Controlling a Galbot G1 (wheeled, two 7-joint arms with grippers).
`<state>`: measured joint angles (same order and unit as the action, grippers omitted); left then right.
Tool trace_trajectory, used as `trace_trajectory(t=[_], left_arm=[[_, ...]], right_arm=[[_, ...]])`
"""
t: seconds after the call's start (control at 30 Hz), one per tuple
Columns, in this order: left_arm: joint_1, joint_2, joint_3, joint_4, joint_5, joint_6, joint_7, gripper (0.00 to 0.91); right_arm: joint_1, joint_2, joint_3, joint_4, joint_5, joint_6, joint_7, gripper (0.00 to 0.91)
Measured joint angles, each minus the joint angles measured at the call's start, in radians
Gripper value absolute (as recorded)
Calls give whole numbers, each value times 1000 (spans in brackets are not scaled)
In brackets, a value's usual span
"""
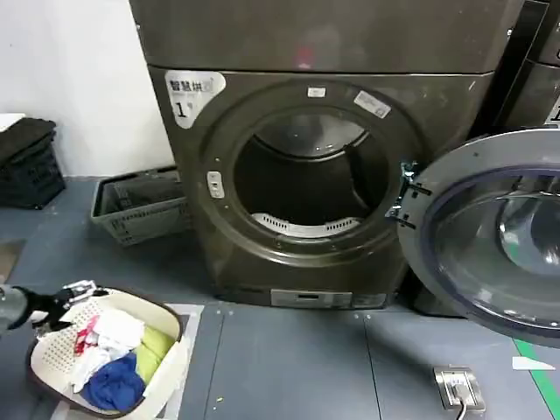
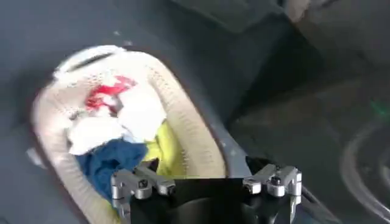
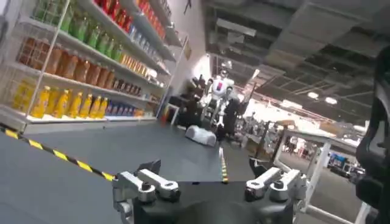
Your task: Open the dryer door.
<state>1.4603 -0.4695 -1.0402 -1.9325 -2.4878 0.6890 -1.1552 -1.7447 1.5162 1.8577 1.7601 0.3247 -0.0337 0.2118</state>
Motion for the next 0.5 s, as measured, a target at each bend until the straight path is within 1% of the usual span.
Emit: trace_trajectory(t=[0.23,0.5], left_arm=[[20,-11,-12,43,34,-42,-5,907],[26,-24,-25,63,13,-24,-17,907]], right_arm=[[1,-6,3,-16,0,20,-7,907],[6,-7,4,-17,0,26,-7,907]])
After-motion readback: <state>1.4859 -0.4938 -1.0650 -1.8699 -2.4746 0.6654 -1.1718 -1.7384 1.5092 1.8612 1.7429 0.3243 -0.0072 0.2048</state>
